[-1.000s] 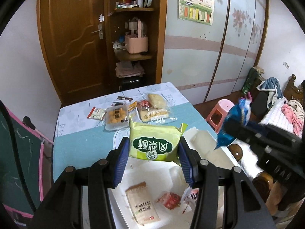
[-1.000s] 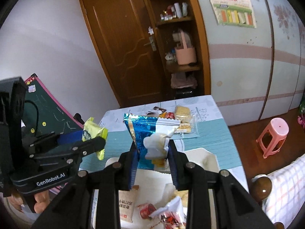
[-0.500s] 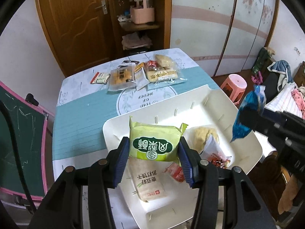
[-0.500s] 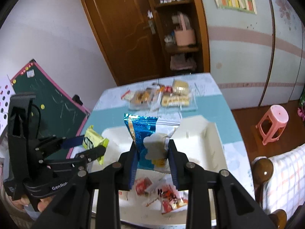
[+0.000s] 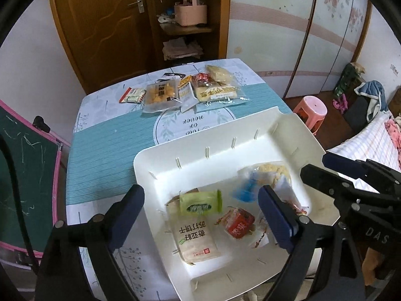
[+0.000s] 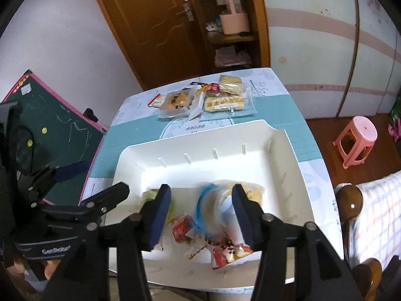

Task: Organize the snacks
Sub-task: 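Carry both packs into the white tray and open both tools, then move both tools back over the snacks on the table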

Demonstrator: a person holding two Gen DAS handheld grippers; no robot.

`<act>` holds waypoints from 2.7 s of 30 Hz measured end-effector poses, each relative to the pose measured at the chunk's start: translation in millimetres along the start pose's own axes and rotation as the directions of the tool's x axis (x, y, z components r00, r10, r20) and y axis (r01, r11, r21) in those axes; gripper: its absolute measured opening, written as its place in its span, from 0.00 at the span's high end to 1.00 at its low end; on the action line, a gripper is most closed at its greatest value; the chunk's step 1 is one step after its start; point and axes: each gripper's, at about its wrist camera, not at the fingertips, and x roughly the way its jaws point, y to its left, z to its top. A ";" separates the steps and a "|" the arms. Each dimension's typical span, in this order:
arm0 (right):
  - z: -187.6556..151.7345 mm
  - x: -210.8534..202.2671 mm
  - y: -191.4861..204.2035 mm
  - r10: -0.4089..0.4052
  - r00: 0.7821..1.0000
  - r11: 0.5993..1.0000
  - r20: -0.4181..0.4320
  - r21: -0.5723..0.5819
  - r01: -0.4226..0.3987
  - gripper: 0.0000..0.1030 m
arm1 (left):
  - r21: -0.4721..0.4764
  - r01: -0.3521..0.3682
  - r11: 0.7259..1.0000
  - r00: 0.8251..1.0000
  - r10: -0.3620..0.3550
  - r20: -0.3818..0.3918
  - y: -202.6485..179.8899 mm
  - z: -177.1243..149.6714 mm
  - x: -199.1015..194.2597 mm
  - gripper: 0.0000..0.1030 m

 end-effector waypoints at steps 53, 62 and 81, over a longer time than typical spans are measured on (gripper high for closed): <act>28.2 28.1 8.8 -0.054 0.995 0.998 -0.085 -0.033 0.051 0.49 | -0.045 0.019 0.999 1.000 -0.019 0.006 29.6 35.7 16.4 0.11; 96.5 6.2 -4.1 -0.068 0.998 0.997 -0.014 -0.047 0.067 0.49 | -0.035 -0.036 0.999 0.995 0.039 0.091 58.4 96.6 -8.3 0.11; 272.4 82.4 -37.6 -0.095 0.993 0.995 -0.073 0.020 0.097 0.43 | -0.100 -0.121 0.988 0.992 0.125 0.035 129.0 272.4 51.0 0.11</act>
